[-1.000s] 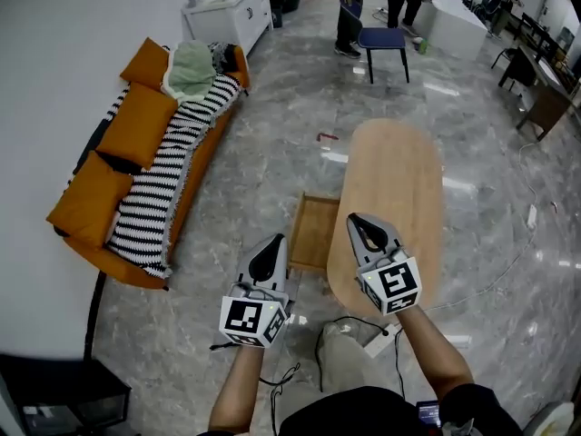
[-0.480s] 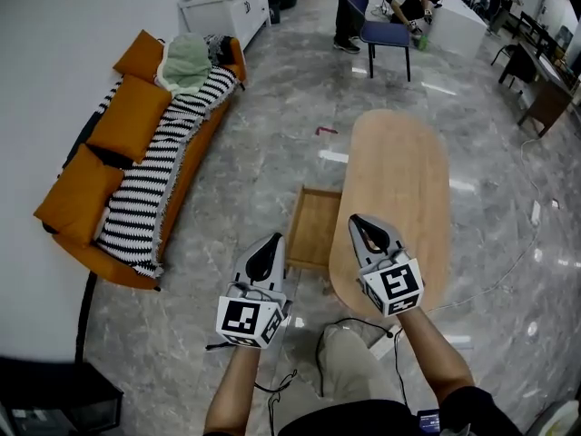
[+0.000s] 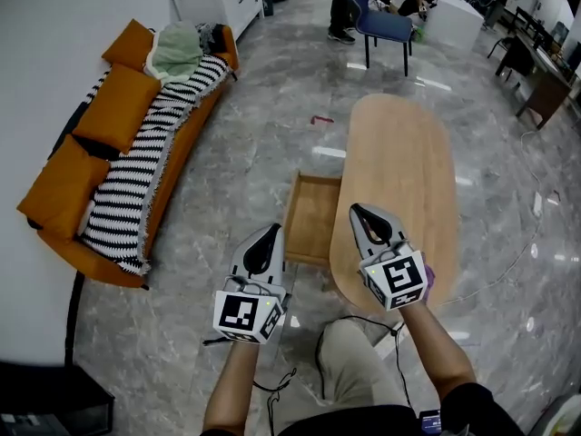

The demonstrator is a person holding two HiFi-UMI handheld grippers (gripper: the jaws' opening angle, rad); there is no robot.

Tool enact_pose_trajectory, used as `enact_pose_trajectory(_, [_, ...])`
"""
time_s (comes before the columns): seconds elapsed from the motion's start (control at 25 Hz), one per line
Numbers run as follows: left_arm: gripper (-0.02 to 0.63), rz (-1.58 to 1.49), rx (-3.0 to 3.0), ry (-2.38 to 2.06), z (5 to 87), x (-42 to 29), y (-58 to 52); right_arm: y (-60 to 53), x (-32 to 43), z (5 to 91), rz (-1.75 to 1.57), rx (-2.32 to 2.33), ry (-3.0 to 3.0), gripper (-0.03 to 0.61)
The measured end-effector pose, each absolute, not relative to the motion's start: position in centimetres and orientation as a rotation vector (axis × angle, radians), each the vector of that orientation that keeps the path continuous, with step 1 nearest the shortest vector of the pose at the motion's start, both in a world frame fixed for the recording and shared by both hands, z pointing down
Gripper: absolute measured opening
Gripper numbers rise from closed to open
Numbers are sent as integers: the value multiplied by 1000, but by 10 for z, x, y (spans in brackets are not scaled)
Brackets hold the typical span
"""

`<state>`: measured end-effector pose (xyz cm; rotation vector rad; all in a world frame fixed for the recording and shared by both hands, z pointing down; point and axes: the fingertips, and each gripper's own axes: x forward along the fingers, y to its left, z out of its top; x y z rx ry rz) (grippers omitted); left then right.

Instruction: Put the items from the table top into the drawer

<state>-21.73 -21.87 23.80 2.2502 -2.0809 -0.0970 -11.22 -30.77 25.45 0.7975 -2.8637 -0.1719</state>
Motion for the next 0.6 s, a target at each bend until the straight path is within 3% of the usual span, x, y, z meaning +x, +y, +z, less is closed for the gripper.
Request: enact_pose_trajectory(0.6, [5,-134,2263,-2105,343,-236,-223,-318,-101,362,-203,857,-2841,20])
